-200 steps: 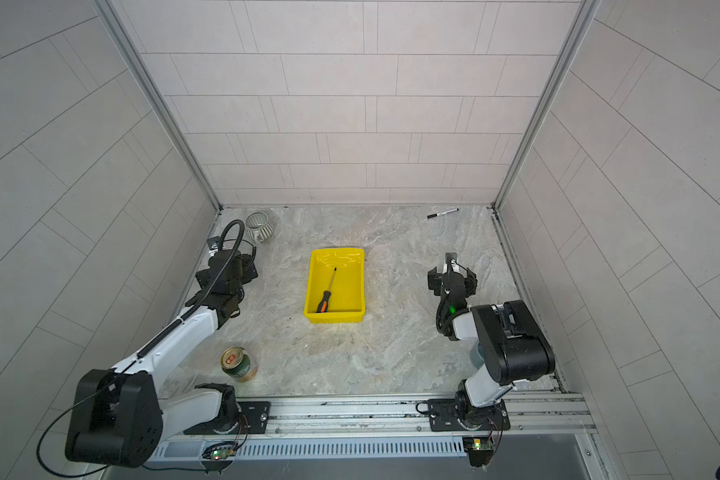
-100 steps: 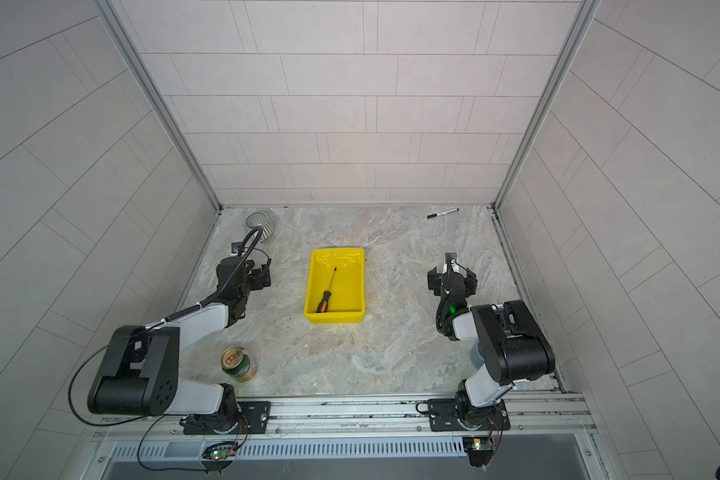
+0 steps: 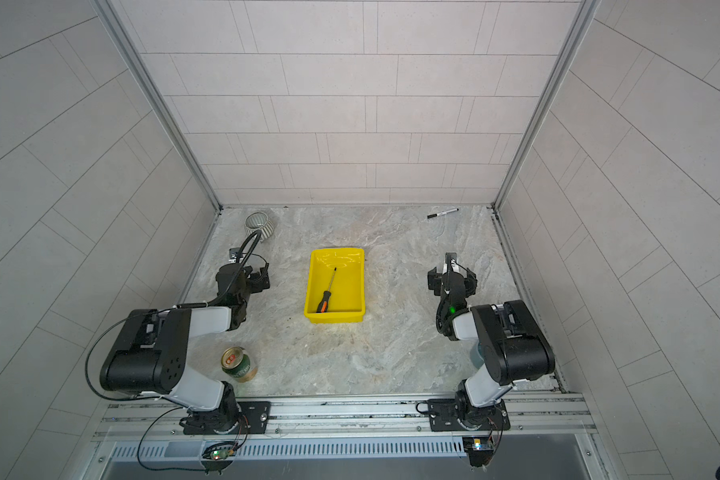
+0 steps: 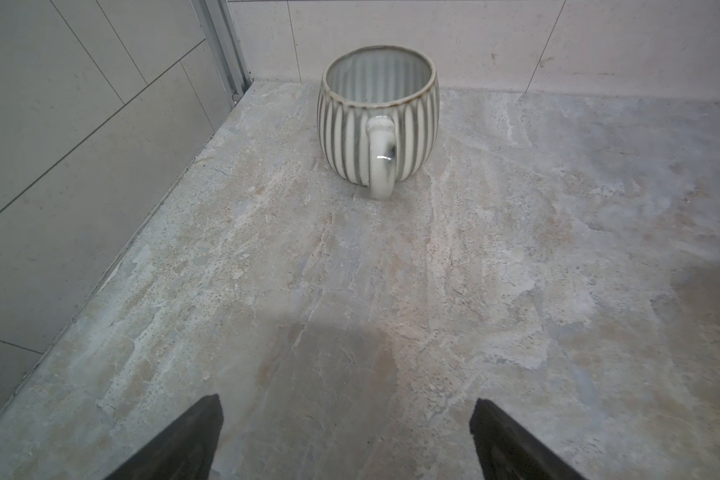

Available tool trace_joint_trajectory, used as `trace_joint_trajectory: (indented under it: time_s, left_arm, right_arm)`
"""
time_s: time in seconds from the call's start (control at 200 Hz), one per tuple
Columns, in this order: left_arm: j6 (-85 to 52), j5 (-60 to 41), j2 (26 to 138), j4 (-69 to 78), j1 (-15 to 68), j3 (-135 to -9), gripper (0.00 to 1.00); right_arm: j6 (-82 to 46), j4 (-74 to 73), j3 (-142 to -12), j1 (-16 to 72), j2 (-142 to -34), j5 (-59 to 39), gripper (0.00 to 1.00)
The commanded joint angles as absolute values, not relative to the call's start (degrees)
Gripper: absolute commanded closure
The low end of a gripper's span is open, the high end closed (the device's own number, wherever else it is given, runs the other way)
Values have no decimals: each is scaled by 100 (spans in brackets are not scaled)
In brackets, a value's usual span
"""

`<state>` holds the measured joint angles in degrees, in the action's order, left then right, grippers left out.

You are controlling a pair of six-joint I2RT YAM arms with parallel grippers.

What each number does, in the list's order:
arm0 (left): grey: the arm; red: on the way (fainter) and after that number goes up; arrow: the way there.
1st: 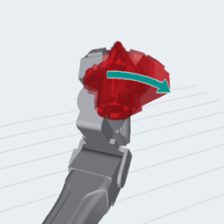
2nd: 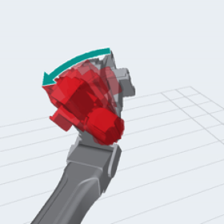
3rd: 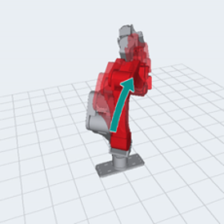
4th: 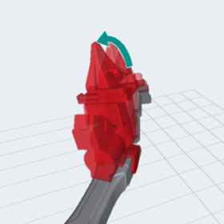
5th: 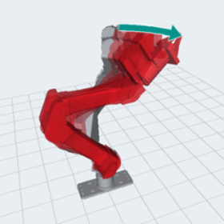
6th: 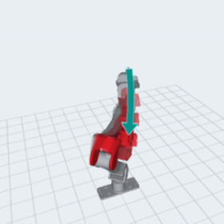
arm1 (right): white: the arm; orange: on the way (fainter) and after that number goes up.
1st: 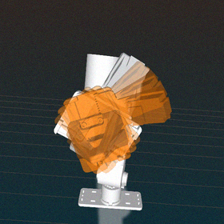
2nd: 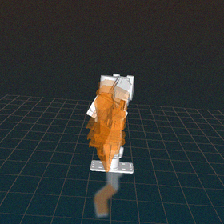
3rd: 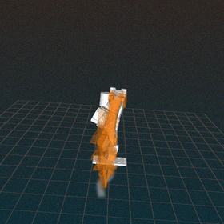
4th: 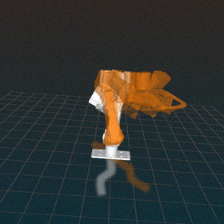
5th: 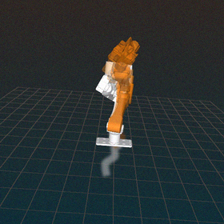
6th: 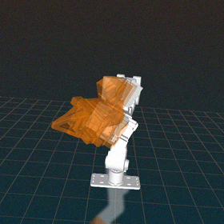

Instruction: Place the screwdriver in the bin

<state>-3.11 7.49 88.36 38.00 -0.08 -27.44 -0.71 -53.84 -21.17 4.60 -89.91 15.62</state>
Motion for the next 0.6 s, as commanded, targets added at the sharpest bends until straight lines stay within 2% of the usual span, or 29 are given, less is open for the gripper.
trace_joint_trajectory:
  time_s: [0.0,0.15,0.21,0.305,0.425,0.595]
  left_arm:
    - [-331,527,8833,4217,-42,-2732,0]
    - [-277,421,8931,4717,-51,-2395,0]
    - [-146,303,9193,5551,-31,-2218,0]
    - [-44,439,8959,4630,74,-2476,0]
    - [34,654,9147,5350,177,-2280,0]
    - [35,652,9089,5173,192,-2312,0]
  right_arm:
    - [-91,-5529,-2091,466,-9026,1569,1]
    - [-88,-5529,-2092,464,-9026,1564,1]
    - [-89,-5529,-2091,464,-9020,1564,1]
    - [-87,-5532,-2091,466,-9026,1565,1]
    - [-80,-5528,-2092,466,-9026,1564,0]
    - [-81,-5525,-2096,465,-9026,1567,1]
